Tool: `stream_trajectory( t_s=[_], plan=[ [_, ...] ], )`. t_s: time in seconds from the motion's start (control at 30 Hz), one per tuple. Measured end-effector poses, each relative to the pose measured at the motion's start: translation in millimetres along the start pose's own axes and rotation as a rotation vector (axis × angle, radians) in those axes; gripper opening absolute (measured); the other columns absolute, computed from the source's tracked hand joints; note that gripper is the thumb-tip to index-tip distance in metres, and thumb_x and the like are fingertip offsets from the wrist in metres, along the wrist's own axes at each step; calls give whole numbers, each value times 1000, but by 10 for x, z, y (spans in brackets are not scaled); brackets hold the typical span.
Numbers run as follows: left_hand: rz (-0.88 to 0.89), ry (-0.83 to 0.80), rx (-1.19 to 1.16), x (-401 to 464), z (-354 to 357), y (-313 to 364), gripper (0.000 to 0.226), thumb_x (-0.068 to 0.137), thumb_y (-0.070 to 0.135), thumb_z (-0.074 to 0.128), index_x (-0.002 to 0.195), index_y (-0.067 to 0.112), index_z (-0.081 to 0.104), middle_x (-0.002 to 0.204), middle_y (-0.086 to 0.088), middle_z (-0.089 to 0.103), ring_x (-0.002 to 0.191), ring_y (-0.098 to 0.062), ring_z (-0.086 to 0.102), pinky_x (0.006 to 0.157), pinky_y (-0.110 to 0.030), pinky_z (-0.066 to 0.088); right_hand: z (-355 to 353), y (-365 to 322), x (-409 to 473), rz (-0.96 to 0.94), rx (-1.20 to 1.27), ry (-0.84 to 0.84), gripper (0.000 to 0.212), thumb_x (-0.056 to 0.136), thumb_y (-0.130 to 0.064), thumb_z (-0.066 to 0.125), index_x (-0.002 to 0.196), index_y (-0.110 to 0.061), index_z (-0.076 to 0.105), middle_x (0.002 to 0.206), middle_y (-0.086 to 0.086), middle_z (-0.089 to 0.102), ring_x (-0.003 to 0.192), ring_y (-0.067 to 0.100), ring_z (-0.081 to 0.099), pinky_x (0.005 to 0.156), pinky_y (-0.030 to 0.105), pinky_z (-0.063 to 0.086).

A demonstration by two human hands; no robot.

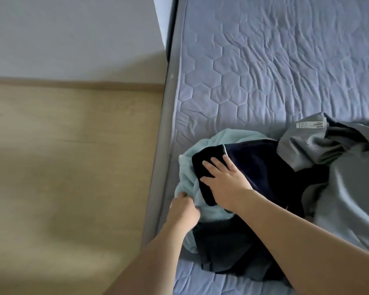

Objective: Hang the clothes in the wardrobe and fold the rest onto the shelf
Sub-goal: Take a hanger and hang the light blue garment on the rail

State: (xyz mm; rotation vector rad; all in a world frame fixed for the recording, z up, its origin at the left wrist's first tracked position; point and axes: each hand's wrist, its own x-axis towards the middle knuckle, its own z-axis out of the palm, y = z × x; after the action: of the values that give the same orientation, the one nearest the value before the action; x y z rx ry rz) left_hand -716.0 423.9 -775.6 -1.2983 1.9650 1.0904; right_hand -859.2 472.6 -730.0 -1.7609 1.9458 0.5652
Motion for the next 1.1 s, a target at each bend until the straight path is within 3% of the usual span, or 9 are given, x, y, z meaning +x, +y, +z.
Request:
stream_trajectory(
  t_s=[0.1, 0.17, 0.37, 0.5, 0.6, 0.7, 0.8, 0.93, 1.1],
  plan=[
    [-34, 55, -197, -7, 53, -135, 15, 95, 21, 44, 90, 11, 54, 88, -3, 53, 65, -17, 51, 55, -29, 40, 87, 44, -5, 68, -43, -12, 56, 95, -25, 43, 148, -24, 23, 158, 7, 9, 146, 28, 1, 116, 49, -13],
    [-106, 96, -427, -108, -69, -197, 19, 94, 20, 45, 77, 14, 52, 69, -1, 49, 58, -18, 43, 55, -29, 33, 57, 89, -74, 159, -12, -13, 63, 89, -23, 53, 145, -22, 24, 151, 8, 21, 143, 28, 14, 118, 48, -8],
    [71, -9, -1086, -818, -980, 137, 33, 82, 21, 54, 109, 6, 67, 107, -15, 70, 102, -32, 65, 91, -41, 49, -410, 125, -413, 290, 160, -11, 67, 83, -26, 63, 139, -16, 28, 140, 7, 36, 134, 25, 32, 119, 44, 8],
    [76, 58, -1307, -1349, -1581, 681, 35, 80, 22, 57, 105, -3, 63, 93, -19, 69, 86, -30, 66, 78, -34, 50, -929, 102, -767, 272, 375, 149, 86, 85, -21, 56, 151, -11, 1, 159, 5, 0, 147, 19, 3, 120, 38, -1],
    [107, 108, -1295, -1783, -2049, 1070, 13, 90, 15, 52, 83, 8, 60, 77, -9, 64, 76, -23, 61, 79, -34, 47, -1292, 131, -1116, 225, 473, 291, 93, 84, -23, 57, 152, -19, -7, 159, -1, -12, 147, 14, -8, 119, 35, -8],
    [205, 131, -1241, -2273, -2488, 1416, 14, 89, 17, 54, 81, 9, 61, 76, -9, 65, 78, -23, 62, 83, -37, 48, -1663, 165, -1409, 184, 615, 430, 74, 86, -29, 56, 150, -20, 20, 154, -3, 22, 144, 15, 17, 118, 32, 10],
    [302, 166, -1193, -2824, -2847, 1719, 14, 89, 19, 55, 82, 8, 61, 82, -12, 66, 84, -26, 63, 88, -41, 50, -2161, 219, -1671, 241, 813, 515, 27, 84, -25, 55, 110, -18, 56, 102, -3, 60, 100, 24, 57, 79, 31, 40],
    [386, 410, -1083, -3503, -3298, 1938, 17, 94, 19, 50, 82, 14, 60, 89, -11, 65, 87, -26, 63, 89, -40, 49, -2927, 278, -2055, 214, 1064, 580, 4, 85, -12, 52, 82, -10, 50, 71, 3, 56, 65, 23, 49, 54, 31, 34],
    [407, 811, -256, -4367, -3728, 1874, 27, 98, 39, 39, 95, 12, 37, 84, -4, 53, 79, -27, 51, 69, -36, 39, -4093, 178, -2573, 186, 987, 724, 20, 86, -10, 48, 68, -17, 40, 67, -1, 50, 59, 17, 42, 50, 29, 29]
  ],
)
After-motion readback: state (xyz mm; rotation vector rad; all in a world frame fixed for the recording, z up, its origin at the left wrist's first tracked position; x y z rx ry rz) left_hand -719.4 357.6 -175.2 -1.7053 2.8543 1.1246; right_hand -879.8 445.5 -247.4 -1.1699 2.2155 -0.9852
